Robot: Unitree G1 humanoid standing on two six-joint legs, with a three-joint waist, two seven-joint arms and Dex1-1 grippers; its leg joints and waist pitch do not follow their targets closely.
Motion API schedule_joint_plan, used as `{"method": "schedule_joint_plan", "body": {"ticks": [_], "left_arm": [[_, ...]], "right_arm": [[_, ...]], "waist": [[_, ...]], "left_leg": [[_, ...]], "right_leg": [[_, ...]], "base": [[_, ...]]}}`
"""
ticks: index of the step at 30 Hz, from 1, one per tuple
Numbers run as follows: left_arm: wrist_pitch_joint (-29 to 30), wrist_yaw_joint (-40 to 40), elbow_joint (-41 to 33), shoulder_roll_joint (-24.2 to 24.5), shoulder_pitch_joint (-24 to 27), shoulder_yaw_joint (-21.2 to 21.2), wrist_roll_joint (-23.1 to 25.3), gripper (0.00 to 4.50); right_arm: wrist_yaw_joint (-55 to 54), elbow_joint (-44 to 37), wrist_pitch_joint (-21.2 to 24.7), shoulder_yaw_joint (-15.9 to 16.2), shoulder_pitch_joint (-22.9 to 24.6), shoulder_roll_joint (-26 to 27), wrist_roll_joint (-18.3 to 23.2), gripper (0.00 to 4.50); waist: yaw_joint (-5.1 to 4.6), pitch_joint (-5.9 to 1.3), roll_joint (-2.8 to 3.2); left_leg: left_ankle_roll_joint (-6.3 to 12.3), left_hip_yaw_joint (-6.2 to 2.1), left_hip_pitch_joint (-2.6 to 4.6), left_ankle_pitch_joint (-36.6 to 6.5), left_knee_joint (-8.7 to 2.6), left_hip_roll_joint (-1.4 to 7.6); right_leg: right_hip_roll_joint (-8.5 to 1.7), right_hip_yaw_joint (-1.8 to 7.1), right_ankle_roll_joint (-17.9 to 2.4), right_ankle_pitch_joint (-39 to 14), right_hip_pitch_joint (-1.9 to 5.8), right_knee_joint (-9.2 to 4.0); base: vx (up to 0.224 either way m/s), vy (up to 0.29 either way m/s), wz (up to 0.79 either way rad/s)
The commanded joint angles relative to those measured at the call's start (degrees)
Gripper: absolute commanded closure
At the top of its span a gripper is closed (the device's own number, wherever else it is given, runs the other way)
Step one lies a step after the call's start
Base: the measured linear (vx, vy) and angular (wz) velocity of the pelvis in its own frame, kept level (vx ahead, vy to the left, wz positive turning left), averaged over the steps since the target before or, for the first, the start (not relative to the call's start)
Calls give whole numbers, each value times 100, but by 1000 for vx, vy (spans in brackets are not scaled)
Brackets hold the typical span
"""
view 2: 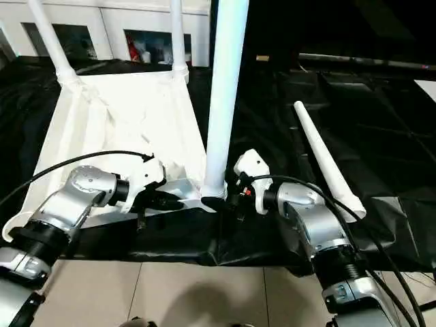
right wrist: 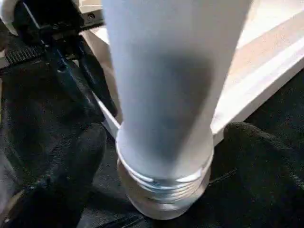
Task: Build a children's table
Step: Insert table leg to table base, then rotate leg to tighten
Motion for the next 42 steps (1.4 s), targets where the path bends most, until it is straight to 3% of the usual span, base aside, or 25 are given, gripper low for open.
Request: {"method": "schedule_joint_plan", "body": {"ticks": [1,11,13,18,24,26,28,30,32,34,36,37,39,40,42], "left_arm": [[-22,-173,-339,-56,-43,24,-209,450],[41,-83,-312,-120,-81,25,-160,450],[45,-81,-313,-122,-82,23,-155,450],[56,-94,-307,-106,-85,27,-153,450],[170,259,-152,-210,-118,90,-72,450],[308,992,254,-496,-295,239,49,450],[386,1464,555,-683,-432,300,143,450],[526,1929,870,-886,-588,341,232,450],[589,2056,953,-949,-635,351,250,450],[742,2587,1255,-1333,-831,383,302,450],[752,2708,1336,-1430,-880,377,333,450],[690,2838,1475,-1530,-950,285,443,450],[560,2849,1545,-1526,-977,227,507,450],[560,2849,1545,-1526,-977,227,507,450],[406,2835,1589,-1460,-973,194,563,450]], "right_arm": [[-87,72,-55,4,-34,0,-112,59],[-195,489,-279,55,-194,238,-237,126],[-195,526,-302,52,-216,267,-238,158],[-153,614,-368,61,-250,330,-248,173],[-638,832,-204,-132,-205,492,-250,173],[-1610,1251,-96,-414,-275,799,-321,173],[-2329,1534,-12,-629,-333,1049,-310,173],[-3190,1910,101,-885,-456,1362,-261,173],[-3454,2036,136,-962,-509,1464,-242,173],[-4448,2619,-13,-1017,-843,1944,-360,173],[-4628,2780,-119,-969,-941,2060,-444,173],[-4773,3039,-395,-843,-1102,2210,-632,173],[-4718,3170,-568,-895,-1201,2273,-595,173],[-4718,3170,-568,-895,-1201,2273,-595,138],[-4564,3224,-750,-1119,-1303,2332,-363,103]], "waist": [[-6,-468,-24],[-16,-463,-18],[-22,-462,-20],[-40,-457,-14],[-66,-441,-23],[-88,-412,-20],[-105,-424,-37],[-147,-411,1],[-185,-416,-20],[-250,-401,12],[-265,-413,10],[-268,-413,16],[-266,-415,-3],[-271,-419,1],[-259,-420,7]], "left_leg": [[293,-23,77,-795,-305,138],[288,-19,70,-879,-295,132],[273,-23,66,-891,-291,130],[236,-28,66,-988,-290,130],[184,-34,60,-1100,-284,120],[114,-28,78,-1266,-293,111],[-8,-57,72,-1373,-296,97],[-97,-60,92,-1452,-297,66],[-65,-69,77,-1523,-295,57],[-90,-71,82,-1629,-291,46],[-111,-98,98,-1733,-297,48],[-66,-97,93,-1789,-299,55],[-36,-102,106,-1856,-298,47],[-10,-109,73,-1802,-311,53],[27,-101,82,-1794,-307,57]], "right_leg": [[-287,274,-1204,-900,356,-226],[-289,268,-1214,-1007,365,-233],[-288,271,-1198,-1035,366,-229],[-290,269,-1159,-1192,361,-241],[-289,275,-1128,-1403,344,-256],[-286,274,-1045,-1749,309,-312],[-292,259,-909,-2092,333,-320],[-286,257,-809,-2333,298,-374],[-282,241,-739,-2466,308,-407],[-281,239,-768,-2560,260,-418],[-285,207,-688,-2732,284,-451],[-289,212,-674,-2695,264,-457],[-282,203,-655,-2690,271,-461],[-280,206,-673,-2576,299,-442],[-283,218,-715,-2438,288,-437]], "base": [[0,0,0],[0,0,0],[0,0,0],[0,0,0],[0,0,0],[0,0,0],[0,0,0],[0,0,0],[0,0,0],[0,0,0],[0,0,0],[0,0,0],[0,0,0],[0,0,0],[0,0,0]]}}
